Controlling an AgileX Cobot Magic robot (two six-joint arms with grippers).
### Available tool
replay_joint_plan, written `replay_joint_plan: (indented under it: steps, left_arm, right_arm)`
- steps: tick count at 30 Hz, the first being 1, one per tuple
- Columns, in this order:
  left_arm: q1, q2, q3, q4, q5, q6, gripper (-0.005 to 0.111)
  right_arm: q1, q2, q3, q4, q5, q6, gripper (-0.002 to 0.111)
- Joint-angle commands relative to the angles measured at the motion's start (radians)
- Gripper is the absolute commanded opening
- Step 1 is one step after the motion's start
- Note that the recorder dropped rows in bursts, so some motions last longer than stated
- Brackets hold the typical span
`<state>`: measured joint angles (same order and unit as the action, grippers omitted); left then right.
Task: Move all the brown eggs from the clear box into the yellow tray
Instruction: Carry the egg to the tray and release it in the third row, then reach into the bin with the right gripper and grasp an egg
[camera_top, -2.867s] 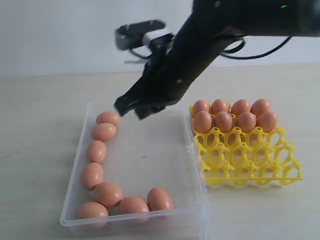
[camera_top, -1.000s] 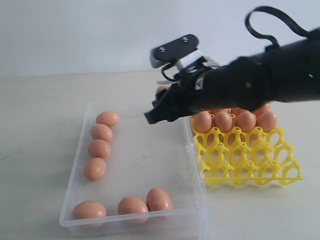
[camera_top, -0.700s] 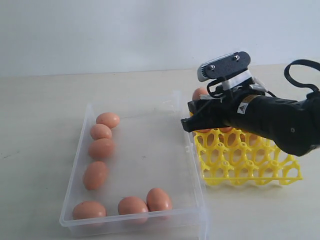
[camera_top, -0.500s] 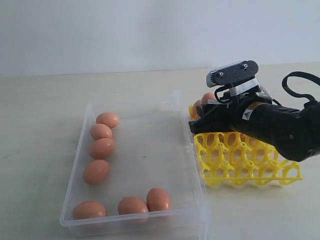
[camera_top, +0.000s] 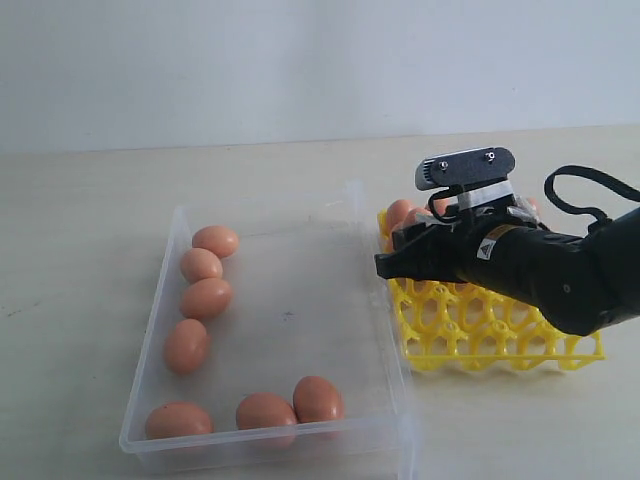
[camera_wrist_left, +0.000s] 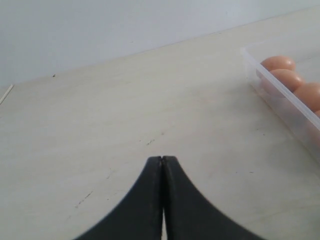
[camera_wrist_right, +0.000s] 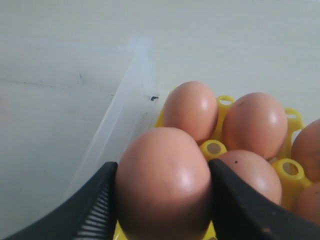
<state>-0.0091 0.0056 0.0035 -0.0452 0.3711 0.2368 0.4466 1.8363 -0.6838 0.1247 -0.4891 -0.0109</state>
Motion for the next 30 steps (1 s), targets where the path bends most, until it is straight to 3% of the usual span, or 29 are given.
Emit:
replay_joint_plan:
  steps: [1, 4, 9, 11, 15, 16, 20, 26, 28, 30]
  left_arm:
    - [-0.003, -0.006, -0.004, -0.004, -0.007, 0.0, 0.0]
    - [-0.003, -0.006, -0.004, -0.004, -0.007, 0.0, 0.0]
    - [-0.003, -0.006, -0.004, -0.004, -0.007, 0.0, 0.0]
    - [-0.003, -0.006, -0.004, -0.004, -0.007, 0.0, 0.0]
    - [-0.003, -0.006, -0.004, -0.004, -0.007, 0.0, 0.0]
    - [-0.003, -0.006, -0.004, -0.004, -0.007, 0.0, 0.0]
    - [-0.003, -0.006, -0.004, -0.004, -0.007, 0.0, 0.0]
    - [-0.003, -0.006, -0.004, -0.004, -0.007, 0.0, 0.0]
    - [-0.003, -0.006, -0.004, -0.004, -0.007, 0.0, 0.0]
    - [-0.003, -0.006, -0.004, -0.004, -0.007, 0.0, 0.0]
  right_arm:
    - [-0.005, 0.001, 0.002, -0.012, -0.02, 0.011, 0.044]
    - [-0.005, 0.001, 0.002, -0.012, -0.018, 0.011, 0.057]
    - [-0.005, -0.03, 0.002, -0.012, 0.02, 0.011, 0.057]
    - [-0.005, -0.075, -0.005, -0.012, 0.082, 0.0, 0.047]
    - [0.0, -0.189, -0.089, -0.036, 0.358, -0.079, 0.002]
    - [0.008, -0.213, -0.126, -0.051, 0.446, -0.086, 0.001]
    - [0.061, -0.246, -0.311, -0.056, 0.749, -0.105, 0.0]
    - [0.214, -0.164, -0.576, -0.022, 1.088, -0.392, 0.0]
    - [0.257, -0.112, -0.635, 0.023, 1.164, -0.589, 0.004]
    - [0.301, -0.025, -0.698, 0.045, 1.231, -0.738, 0.017]
